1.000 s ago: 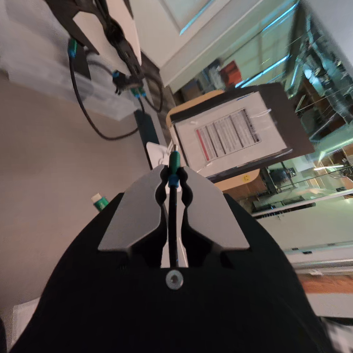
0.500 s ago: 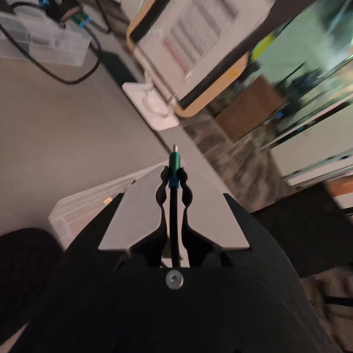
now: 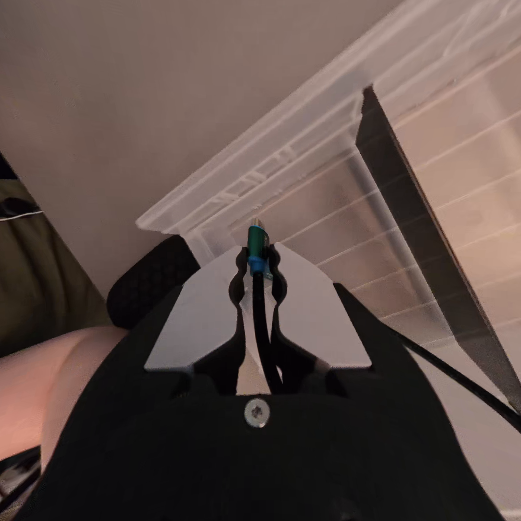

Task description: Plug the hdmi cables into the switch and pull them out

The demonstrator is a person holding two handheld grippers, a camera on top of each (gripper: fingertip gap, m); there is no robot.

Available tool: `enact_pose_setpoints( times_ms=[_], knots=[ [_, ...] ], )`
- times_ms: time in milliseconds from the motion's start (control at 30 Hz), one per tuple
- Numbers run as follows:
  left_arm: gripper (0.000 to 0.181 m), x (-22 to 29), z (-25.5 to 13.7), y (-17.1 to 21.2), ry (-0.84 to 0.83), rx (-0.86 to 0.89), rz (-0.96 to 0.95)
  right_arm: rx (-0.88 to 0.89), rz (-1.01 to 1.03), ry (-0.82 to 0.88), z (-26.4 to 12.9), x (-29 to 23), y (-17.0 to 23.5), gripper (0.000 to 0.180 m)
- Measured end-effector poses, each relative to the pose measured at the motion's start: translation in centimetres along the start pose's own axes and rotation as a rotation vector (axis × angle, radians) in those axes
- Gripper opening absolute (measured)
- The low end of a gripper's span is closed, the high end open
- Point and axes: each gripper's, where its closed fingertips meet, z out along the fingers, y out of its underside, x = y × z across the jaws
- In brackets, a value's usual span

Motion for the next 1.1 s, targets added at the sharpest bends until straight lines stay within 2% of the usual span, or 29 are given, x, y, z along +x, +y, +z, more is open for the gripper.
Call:
enact_pose_setpoints(
  times_ms=[100, 200, 267, 333, 400, 467, 500, 567, 633, 700, 833, 900, 1000, 1100],
  knots=[
    [0.016, 0.3, 0.2, -0.1, 0.010, -0.008, 0.010, -0.024, 0.037, 0.027, 0.6, 0.6, -0.4, 0.016],
    [0.016, 0.7, 0.3, -0.2, 0.019, -0.014, 0.020, 0.048, -0.001, 0.026, -0.3, 0.3, -1.8, 0.019],
    [0.016, 0.8, 0.2, -0.3, 0.022, -0.015, 0.023, 0.184, -0.046, 0.050, -2.5, 0.0, -2.9, 0.039],
    [0.016, 0.8, 0.1, -0.4, 0.023, -0.013, 0.024, 0.390, -0.104, 0.152, -6.3, 0.3, -4.1, 0.052],
    [0.016, 0.7, -0.1, -0.6, 0.022, -0.008, 0.020, 0.618, -0.142, 0.319, -11.0, 1.3, -4.5, 0.055],
    [0.016, 0.7, -0.2, -0.7, 0.024, -0.002, 0.018, 0.757, -0.087, 0.487, -14.6, 3.2, -2.9, 0.052],
    [0.016, 0.7, -0.1, -0.7, 0.025, -0.004, 0.018, 0.755, -0.024, 0.567, -15.3, 4.7, -1.2, 0.050],
    [0.016, 0.7, -0.1, -0.4, 0.022, -0.019, 0.025, 0.623, 0.143, 0.669, -14.9, 8.0, 3.4, 0.047],
    [0.016, 0.8, 0.0, -0.3, 0.021, -0.030, 0.035, 0.525, 0.244, 0.645, -13.2, 9.7, 6.4, 0.043],
    [0.016, 1.0, 0.2, -0.3, 0.027, -0.030, 0.035, 0.511, 0.233, 0.590, -11.9, 10.1, 6.8, 0.039],
    [0.016, 1.5, 0.5, -0.4, 0.044, -0.034, 0.041, 0.493, 0.123, 0.666, -11.2, 11.8, 5.0, 0.029],
    [0.016, 1.9, 0.8, -0.4, 0.050, -0.041, 0.052, 0.491, 0.065, 0.648, -10.2, 11.9, 3.7, 0.022],
    [0.016, 2.3, 1.1, -0.3, 0.062, -0.050, 0.059, 0.374, 0.094, 0.601, -8.2, 12.3, 4.3, 0.019],
    [0.016, 2.3, 1.3, -0.1, 0.062, -0.056, 0.058, 0.334, 0.136, 0.574, -8.2, 11.8, 5.3, 0.016]
  ],
)
